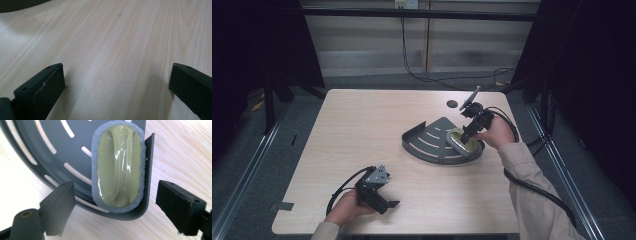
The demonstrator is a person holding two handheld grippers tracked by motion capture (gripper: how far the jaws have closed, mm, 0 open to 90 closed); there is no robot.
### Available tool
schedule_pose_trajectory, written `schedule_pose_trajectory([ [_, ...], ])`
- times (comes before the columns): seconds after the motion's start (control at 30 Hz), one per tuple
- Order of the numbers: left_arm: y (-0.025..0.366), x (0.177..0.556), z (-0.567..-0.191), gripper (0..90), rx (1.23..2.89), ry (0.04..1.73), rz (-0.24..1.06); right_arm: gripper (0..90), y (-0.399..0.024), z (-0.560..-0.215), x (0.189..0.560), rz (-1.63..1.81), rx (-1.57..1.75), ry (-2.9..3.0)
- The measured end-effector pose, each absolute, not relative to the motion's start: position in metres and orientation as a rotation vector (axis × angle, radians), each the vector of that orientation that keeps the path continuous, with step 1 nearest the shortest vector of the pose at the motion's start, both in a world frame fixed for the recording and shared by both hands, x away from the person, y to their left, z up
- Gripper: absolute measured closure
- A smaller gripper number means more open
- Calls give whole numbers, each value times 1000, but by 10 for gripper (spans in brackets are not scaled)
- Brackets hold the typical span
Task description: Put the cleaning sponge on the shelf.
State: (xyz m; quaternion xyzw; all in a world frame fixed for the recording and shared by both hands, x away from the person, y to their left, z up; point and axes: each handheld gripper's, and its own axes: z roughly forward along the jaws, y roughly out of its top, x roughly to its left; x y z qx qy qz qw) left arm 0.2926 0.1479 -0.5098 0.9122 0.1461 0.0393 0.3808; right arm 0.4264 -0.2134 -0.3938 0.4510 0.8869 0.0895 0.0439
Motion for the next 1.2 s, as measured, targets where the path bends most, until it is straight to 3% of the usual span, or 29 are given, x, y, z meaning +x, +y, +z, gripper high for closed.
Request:
schedule_pose_trajectory([
  [1.2,148,292,-510,0,2325,379,107,170,-203,-378,375,347,1075,2868],
])
